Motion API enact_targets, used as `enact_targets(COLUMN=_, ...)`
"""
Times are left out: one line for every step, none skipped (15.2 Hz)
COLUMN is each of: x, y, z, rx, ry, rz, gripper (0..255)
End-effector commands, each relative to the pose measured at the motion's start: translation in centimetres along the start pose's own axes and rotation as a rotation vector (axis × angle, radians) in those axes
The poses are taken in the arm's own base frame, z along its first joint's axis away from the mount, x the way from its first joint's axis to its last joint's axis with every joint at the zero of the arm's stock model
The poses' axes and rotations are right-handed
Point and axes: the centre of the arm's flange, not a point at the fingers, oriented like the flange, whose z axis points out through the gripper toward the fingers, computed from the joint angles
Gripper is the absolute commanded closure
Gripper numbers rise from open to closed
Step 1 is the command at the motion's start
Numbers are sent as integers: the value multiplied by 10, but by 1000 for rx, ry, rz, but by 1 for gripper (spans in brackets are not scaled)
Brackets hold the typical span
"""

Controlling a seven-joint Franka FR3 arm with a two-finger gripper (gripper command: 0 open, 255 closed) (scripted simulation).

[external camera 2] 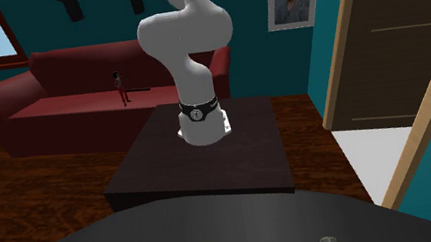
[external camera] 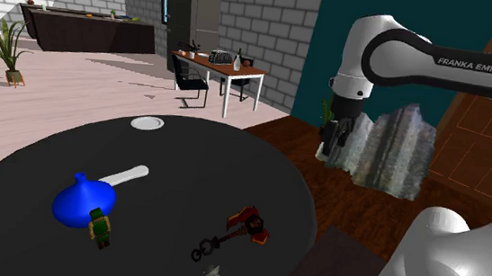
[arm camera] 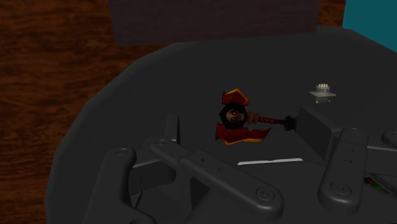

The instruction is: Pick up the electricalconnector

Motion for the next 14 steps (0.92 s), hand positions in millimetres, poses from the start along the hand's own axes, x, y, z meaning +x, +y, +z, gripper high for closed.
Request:
enact_targets(x=0, y=0, z=0, rx=0, ry=0, rz=0, gripper=0)
enact_targets(x=5, y=-8, z=9, rx=0, ry=-5, rz=-1, gripper=0)
enact_targets(x=10, y=-16, z=19, rx=1, ry=-10, rz=-2, gripper=0)
enact_targets(x=15, y=-25, z=28, rx=1, ry=-14, rz=-2, gripper=0)
enact_targets(x=20, y=-33, z=37, rx=2, ry=-19, rz=-3, gripper=0)
enact_targets(x=24, y=-41, z=47, rx=2, ry=-24, rz=-4, gripper=0)
enact_targets(x=29, y=-50, z=56, rx=3, ry=-29, rz=-5, gripper=0)
enact_targets(x=34, y=-58, z=66, rx=3, ry=-34, rz=-5, gripper=0)
enact_targets(x=39, y=-66, z=75, rx=4, ry=-38, rz=-6, gripper=0)
enact_targets(x=43, y=-74, z=85, rx=4, ry=-43, rz=-7, gripper=0)
enact_targets(x=48, y=-83, z=94, rx=5, ry=-48, rz=-8, gripper=0)
enact_targets(x=52, y=-91, z=104, rx=5, ry=-53, rz=-9, gripper=0)
enact_targets(x=57, y=-99, z=113, rx=6, ry=-58, rz=-9, gripper=0)
enact_targets(x=61, y=-108, z=123, rx=6, ry=-62, rz=-10, gripper=0)
